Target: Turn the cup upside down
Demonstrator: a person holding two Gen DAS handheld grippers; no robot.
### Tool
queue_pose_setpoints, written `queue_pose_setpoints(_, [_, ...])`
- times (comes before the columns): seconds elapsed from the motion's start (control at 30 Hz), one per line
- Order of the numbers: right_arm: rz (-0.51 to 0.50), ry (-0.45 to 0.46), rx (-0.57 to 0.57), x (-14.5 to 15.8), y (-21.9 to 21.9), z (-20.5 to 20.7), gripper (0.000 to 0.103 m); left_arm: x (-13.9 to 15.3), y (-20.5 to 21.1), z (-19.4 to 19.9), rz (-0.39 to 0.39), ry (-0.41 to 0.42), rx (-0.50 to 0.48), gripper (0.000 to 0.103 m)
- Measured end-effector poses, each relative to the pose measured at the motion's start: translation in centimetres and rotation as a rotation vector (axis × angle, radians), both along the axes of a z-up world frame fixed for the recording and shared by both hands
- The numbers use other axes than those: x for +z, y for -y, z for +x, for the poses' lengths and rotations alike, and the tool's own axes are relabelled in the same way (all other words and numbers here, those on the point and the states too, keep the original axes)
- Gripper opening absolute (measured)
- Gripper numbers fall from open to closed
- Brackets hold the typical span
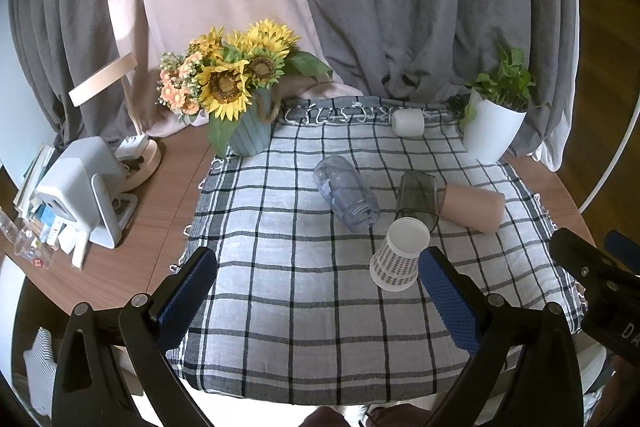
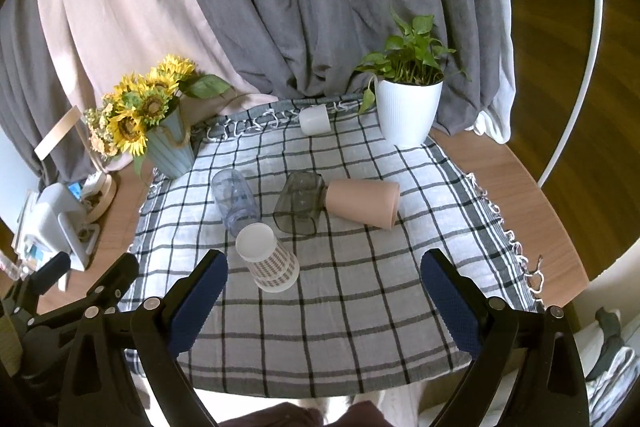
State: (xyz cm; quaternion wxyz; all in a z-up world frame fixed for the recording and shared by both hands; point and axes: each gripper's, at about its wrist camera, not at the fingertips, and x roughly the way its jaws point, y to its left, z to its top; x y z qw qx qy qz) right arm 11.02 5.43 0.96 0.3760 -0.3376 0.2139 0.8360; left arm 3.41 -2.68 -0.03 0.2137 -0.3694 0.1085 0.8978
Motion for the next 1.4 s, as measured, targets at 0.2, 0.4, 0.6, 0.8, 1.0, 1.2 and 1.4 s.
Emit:
queue_pose_setpoints(0.2, [0.001,0.001,0.002,-0.03,0.17,0.07,0.097,-0.15,0.21,-0.21,-0.003,0.004,0.015,0.103])
queue_pose_setpoints(0.4, [-0.001,0.006,0.009,-0.09,0.08,-0.18,0.097,-0.18,0.17,-0.35,-0.005,0.000,0.016,0.103])
queue_pose_setpoints(0.6, [-0.002,0.008,0.009,-0.11,0.03,-0.22,0.097,-0.19,0.18,-0.30,-0.005,0.000,0.015,0.103])
queue_pose_setpoints(0.8, [-0.005,0.010,0.010,-0.12,-0.13,-0.24,0.097,-0.50,0.05,-0.52,-0.010,0.008,0.013,0.103])
queue_pose_setpoints(1.0, [-0.008,0.009,0.009,-0.23,-0.29,-0.21,0.097,-0.66,-0.05,-0.54,-0.012,0.010,0.013,0.103])
queue_pose_setpoints(1.2, [-0.008,0.010,0.009,-0.27,-0.35,-0.25,0.097,-0.74,-0.13,-0.59,-0.012,0.011,0.012,0.103])
queue_pose_setpoints(1.4, [-0.009,0.012,0.010,-0.24,-0.40,-0.28,0.097,-0.90,-0.18,-0.69,-0.014,0.016,0.012,0.103])
